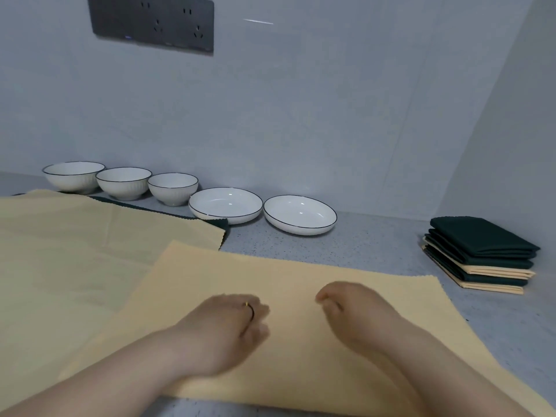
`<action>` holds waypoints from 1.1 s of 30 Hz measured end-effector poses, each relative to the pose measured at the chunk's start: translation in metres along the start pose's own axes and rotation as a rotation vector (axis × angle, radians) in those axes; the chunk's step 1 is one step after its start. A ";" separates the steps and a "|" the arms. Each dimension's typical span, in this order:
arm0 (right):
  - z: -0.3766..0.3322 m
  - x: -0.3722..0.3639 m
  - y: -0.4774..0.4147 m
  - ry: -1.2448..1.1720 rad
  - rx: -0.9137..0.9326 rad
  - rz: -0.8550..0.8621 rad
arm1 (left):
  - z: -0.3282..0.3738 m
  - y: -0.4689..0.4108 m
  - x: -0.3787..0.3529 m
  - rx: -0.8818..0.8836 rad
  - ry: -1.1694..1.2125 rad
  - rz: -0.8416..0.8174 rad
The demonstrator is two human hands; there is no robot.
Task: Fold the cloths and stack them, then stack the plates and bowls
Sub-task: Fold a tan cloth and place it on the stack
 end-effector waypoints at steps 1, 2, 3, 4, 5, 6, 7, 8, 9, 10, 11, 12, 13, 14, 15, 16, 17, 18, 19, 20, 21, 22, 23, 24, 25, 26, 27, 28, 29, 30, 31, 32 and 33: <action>-0.016 -0.005 0.013 -0.023 0.044 -0.037 | 0.007 0.010 -0.009 0.006 0.018 -0.076; -0.031 -0.009 0.026 -0.042 0.093 -0.063 | 0.012 0.017 -0.014 0.033 0.028 -0.100; -0.045 -0.015 0.037 -0.051 0.140 -0.085 | 0.017 0.024 -0.021 0.040 0.016 -0.142; -0.057 -0.021 0.048 -0.044 0.174 -0.102 | 0.021 0.028 -0.025 0.052 0.024 -0.132; -0.065 -0.029 0.056 -0.035 0.198 -0.115 | 0.025 0.030 -0.030 0.051 -0.005 -0.151; -0.071 -0.035 0.063 -0.026 0.210 -0.118 | 0.025 0.032 -0.035 0.058 -0.029 -0.153; -0.073 -0.041 0.069 -0.025 0.209 -0.123 | 0.025 0.034 -0.039 0.068 -0.067 -0.150; -0.072 -0.046 0.072 -0.019 0.197 -0.131 | 0.022 0.034 -0.041 0.076 -0.080 -0.137; -0.069 -0.049 0.075 -0.012 0.178 -0.139 | 0.025 0.037 -0.040 0.082 -0.084 -0.132; -0.063 -0.052 0.076 0.003 0.156 -0.155 | 0.026 0.038 -0.040 0.090 -0.073 -0.142; -0.058 -0.053 0.076 0.014 0.133 -0.176 | 0.027 0.038 -0.041 0.100 -0.073 -0.152; -0.053 -0.053 0.078 0.034 0.120 -0.190 | 0.028 0.040 -0.039 0.115 -0.073 -0.154; -0.049 -0.054 0.080 0.051 0.108 -0.200 | 0.028 0.041 -0.039 0.134 -0.064 -0.155; -0.043 -0.055 0.082 0.067 0.087 -0.205 | 0.030 0.044 -0.037 0.149 -0.065 -0.161; -0.036 -0.056 0.083 0.071 0.058 -0.213 | 0.030 0.046 -0.037 0.157 -0.069 -0.158; -0.029 -0.054 0.088 0.071 0.031 -0.217 | 0.030 0.049 -0.036 0.163 -0.069 -0.156; -0.021 -0.051 0.091 0.065 0.004 -0.221 | 0.027 0.052 -0.035 0.172 -0.061 -0.153; -0.011 -0.047 0.093 0.058 -0.025 -0.225 | 0.024 0.056 -0.034 0.188 -0.052 -0.153; -0.001 -0.043 0.096 0.055 -0.057 -0.225 | 0.020 0.061 -0.032 0.204 -0.053 -0.153; 0.011 -0.039 0.099 0.050 -0.096 -0.219 | 0.015 0.066 -0.030 0.219 -0.059 -0.156; 0.024 -0.035 0.102 0.055 -0.135 -0.214 | 0.008 0.070 -0.027 0.239 -0.060 -0.160; 0.039 -0.032 0.105 0.064 -0.175 -0.205 | 0.002 0.076 -0.024 0.263 -0.055 -0.158; 0.054 -0.028 0.108 0.076 -0.221 -0.198 | -0.006 0.081 -0.021 0.288 -0.056 -0.156; 0.069 -0.024 0.112 0.083 -0.271 -0.187 | -0.014 0.086 -0.019 0.316 -0.059 -0.151; 0.084 -0.019 0.117 0.083 -0.317 -0.168 | -0.020 0.090 -0.017 0.343 -0.060 -0.146; 0.097 -0.014 0.122 0.084 -0.355 -0.154 | -0.026 0.093 -0.015 0.365 -0.061 -0.139; 0.111 -0.011 0.127 0.094 -0.394 -0.150 | -0.028 0.096 -0.014 0.377 -0.065 -0.137; 0.122 -0.009 0.131 0.098 -0.430 -0.153 | -0.029 0.097 -0.015 0.382 -0.068 -0.140; 0.130 -0.007 0.135 0.090 -0.458 -0.157 | -0.029 0.097 -0.015 0.381 -0.072 -0.142; 0.135 -0.006 0.139 0.084 -0.477 -0.158 | -0.029 0.097 -0.015 0.378 -0.075 -0.144; 0.138 -0.006 0.141 0.083 -0.491 -0.165 | -0.028 0.096 -0.016 0.373 -0.079 -0.148; 0.140 -0.006 0.142 0.084 -0.502 -0.169 | -0.027 0.096 -0.017 0.369 -0.084 -0.152; 0.139 -0.005 0.143 0.084 -0.508 -0.167 | -0.027 0.096 -0.018 0.367 -0.086 -0.156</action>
Point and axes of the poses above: each hand's wrist, its own y-axis away from the middle knuckle, its own x-axis out of the back of the hand, z = x × y, the point moved 9 cm from there along -y, towards the middle knuckle, and after that the axes turned 6 degrees about -x, right-handed, at the moved point
